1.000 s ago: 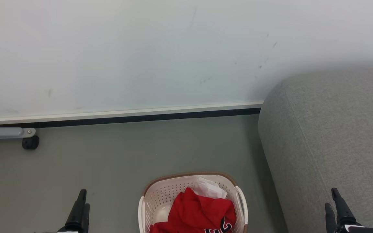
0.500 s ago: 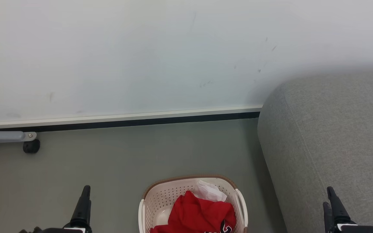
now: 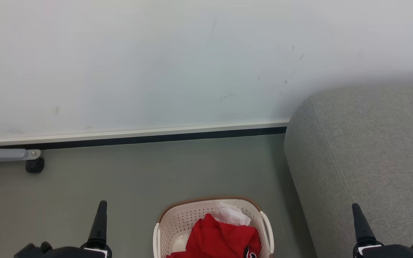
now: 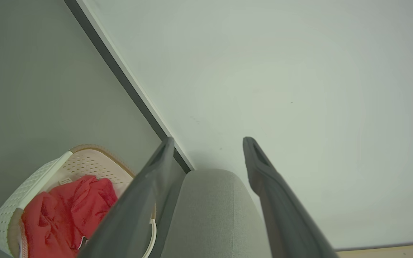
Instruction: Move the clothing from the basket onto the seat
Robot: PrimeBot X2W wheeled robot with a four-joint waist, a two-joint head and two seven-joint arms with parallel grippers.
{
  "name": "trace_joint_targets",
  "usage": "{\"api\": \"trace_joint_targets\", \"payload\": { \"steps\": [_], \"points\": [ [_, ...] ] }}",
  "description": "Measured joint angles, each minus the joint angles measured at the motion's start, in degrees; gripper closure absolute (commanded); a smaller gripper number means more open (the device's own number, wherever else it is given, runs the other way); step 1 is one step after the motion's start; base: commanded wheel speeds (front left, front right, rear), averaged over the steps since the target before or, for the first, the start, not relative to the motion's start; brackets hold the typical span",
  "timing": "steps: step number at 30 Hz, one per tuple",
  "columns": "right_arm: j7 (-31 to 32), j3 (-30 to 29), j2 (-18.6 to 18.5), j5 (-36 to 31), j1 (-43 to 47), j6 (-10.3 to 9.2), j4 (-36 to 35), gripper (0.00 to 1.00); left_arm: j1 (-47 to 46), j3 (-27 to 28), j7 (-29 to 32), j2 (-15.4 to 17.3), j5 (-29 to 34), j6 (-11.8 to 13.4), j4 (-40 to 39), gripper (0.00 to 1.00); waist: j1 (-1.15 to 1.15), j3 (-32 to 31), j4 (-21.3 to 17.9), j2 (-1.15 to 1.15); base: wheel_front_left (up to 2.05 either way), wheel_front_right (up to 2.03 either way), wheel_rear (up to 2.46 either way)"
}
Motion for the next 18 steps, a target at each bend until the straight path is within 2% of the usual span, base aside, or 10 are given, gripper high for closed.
{"api": "trace_joint_targets", "payload": {
  "steps": [18],
  "points": [
    [-3.0,4.1,-1.8,-13.9,0.7,-2.45,-2.8,0.0,0.2,-4.7,-3.1,2.3,17.4,2.4,-2.4,0.0,0.0,-0.6,-0.2,0.0,0.0,0.0,0.0]
  ]
}}
